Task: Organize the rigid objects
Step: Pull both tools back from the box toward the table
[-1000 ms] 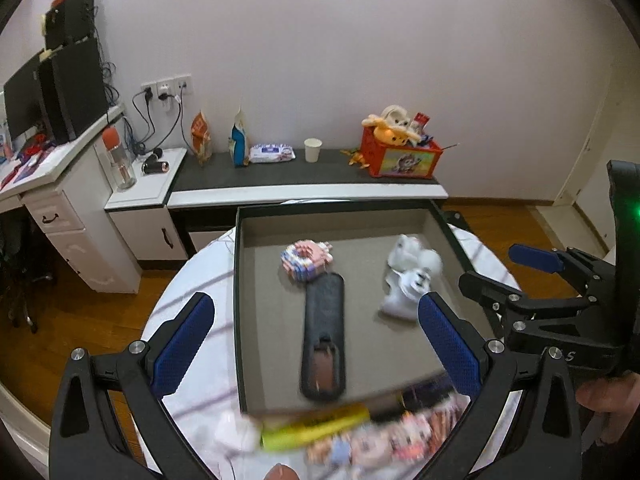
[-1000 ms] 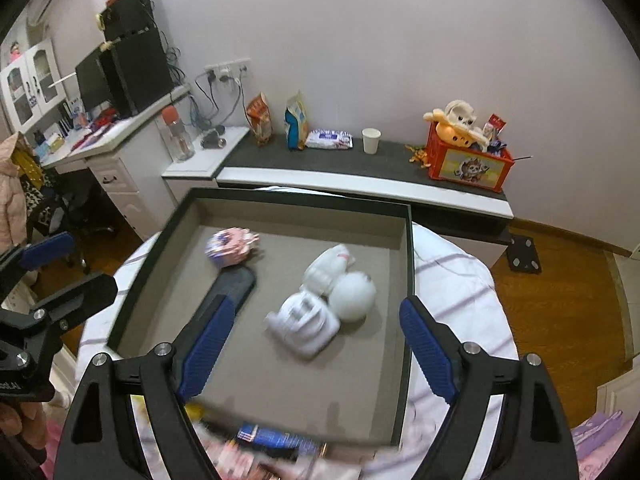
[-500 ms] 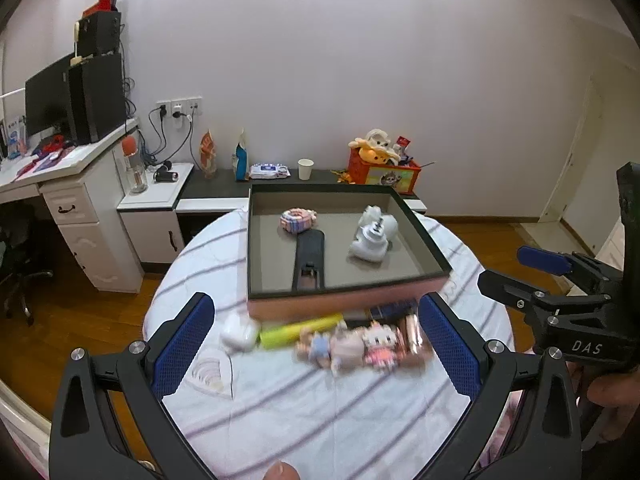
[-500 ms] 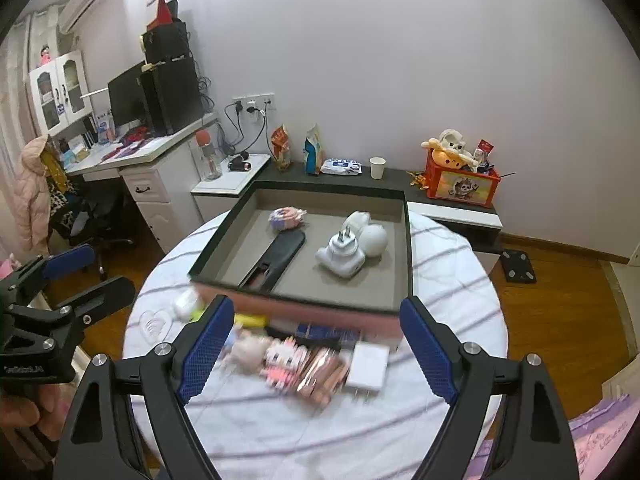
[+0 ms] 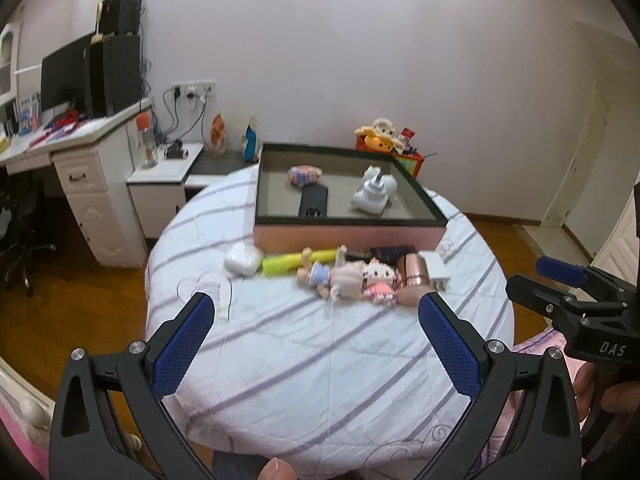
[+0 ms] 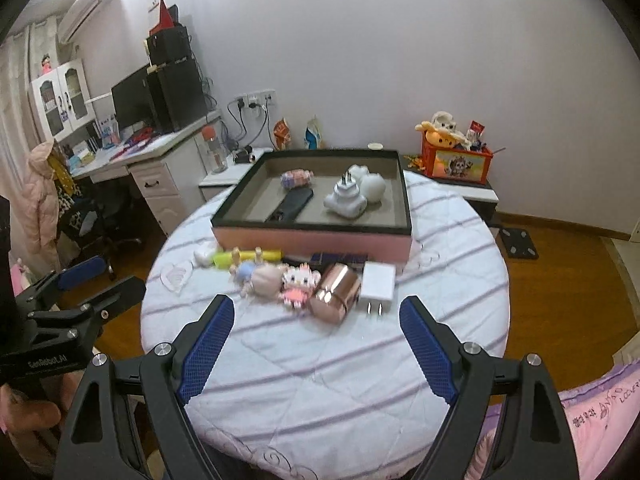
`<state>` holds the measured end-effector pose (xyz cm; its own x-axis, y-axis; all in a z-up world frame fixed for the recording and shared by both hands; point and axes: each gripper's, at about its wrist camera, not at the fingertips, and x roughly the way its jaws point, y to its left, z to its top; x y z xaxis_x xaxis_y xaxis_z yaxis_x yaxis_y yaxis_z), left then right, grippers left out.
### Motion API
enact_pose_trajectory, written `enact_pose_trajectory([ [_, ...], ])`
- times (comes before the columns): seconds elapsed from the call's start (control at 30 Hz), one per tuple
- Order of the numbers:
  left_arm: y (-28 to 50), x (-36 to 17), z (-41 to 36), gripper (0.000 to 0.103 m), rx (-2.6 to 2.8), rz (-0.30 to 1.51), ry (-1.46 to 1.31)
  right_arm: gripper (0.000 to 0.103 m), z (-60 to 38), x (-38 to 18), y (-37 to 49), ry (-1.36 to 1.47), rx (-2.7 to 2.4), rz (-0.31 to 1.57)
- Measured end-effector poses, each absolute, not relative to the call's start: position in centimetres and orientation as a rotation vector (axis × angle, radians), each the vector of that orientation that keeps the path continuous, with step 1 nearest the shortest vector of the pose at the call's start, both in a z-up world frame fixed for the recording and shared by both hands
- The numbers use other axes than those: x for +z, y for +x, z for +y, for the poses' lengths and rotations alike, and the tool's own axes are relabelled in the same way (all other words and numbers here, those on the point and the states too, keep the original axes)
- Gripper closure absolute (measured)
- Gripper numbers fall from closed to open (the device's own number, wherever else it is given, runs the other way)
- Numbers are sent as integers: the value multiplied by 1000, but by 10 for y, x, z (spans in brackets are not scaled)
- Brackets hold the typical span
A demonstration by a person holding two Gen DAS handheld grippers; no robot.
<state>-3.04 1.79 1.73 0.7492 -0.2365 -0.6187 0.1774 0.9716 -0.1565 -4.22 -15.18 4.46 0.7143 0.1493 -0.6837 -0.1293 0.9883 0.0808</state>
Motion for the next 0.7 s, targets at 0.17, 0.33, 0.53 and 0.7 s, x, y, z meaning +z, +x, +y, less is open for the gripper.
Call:
enact_pose_trajectory([
  [0.17, -32, 14, 18, 0, -225, 691, -85, 17, -151, 31, -43, 37, 152, 793],
  [0.33, -28, 13, 18, 0, -225, 684, -80, 17, -151, 28, -37, 43, 149, 802],
  [0.53, -15, 7, 32, 0, -184, 696, -91, 17, -152, 26, -31, 48, 153, 814],
  [0.7, -2, -1, 44, 0, -158, 708, -82, 17, -152, 21, -23, 58, 139, 835],
])
